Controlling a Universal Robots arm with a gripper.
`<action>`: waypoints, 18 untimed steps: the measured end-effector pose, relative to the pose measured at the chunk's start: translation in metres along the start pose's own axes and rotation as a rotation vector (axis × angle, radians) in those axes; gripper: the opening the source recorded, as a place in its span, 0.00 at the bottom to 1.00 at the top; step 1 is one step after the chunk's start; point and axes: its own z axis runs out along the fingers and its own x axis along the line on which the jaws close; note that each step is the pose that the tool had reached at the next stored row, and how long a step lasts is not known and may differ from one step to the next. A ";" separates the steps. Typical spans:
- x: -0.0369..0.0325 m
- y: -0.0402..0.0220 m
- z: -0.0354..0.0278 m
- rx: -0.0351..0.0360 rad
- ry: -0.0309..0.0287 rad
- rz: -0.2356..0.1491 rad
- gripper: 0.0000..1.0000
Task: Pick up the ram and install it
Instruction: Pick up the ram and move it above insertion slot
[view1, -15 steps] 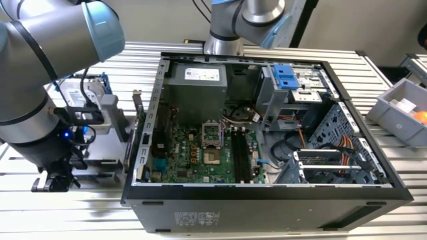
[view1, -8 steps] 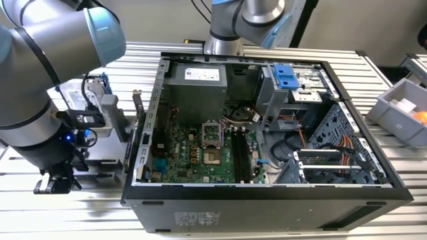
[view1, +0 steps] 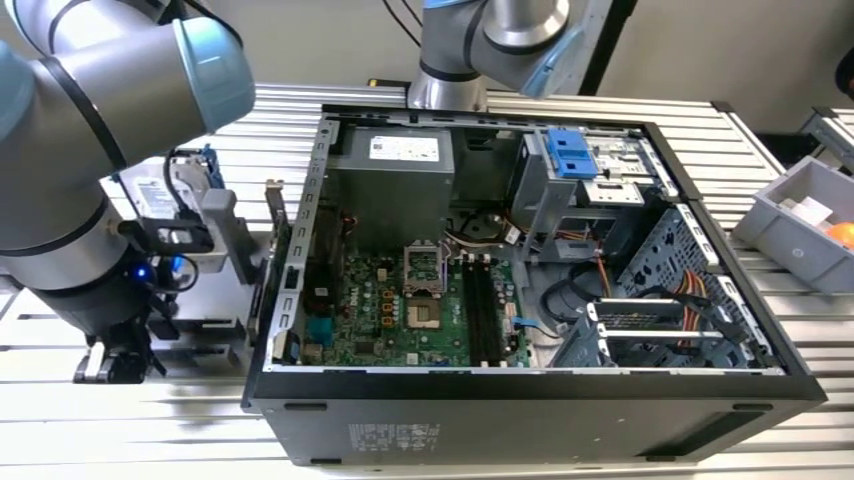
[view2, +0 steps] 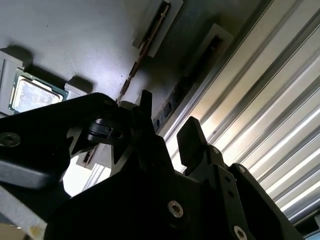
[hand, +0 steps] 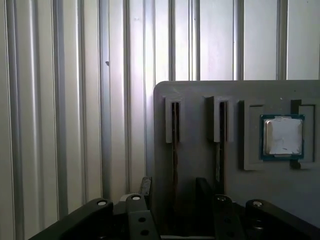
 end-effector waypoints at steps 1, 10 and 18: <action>-0.0015 0.0000 0.0003 -0.0001 0.0000 0.000 1.00; -0.0037 0.0000 0.0010 -0.0001 -0.0009 0.000 1.00; -0.0036 0.0000 0.0009 -0.0001 -0.0021 0.000 1.00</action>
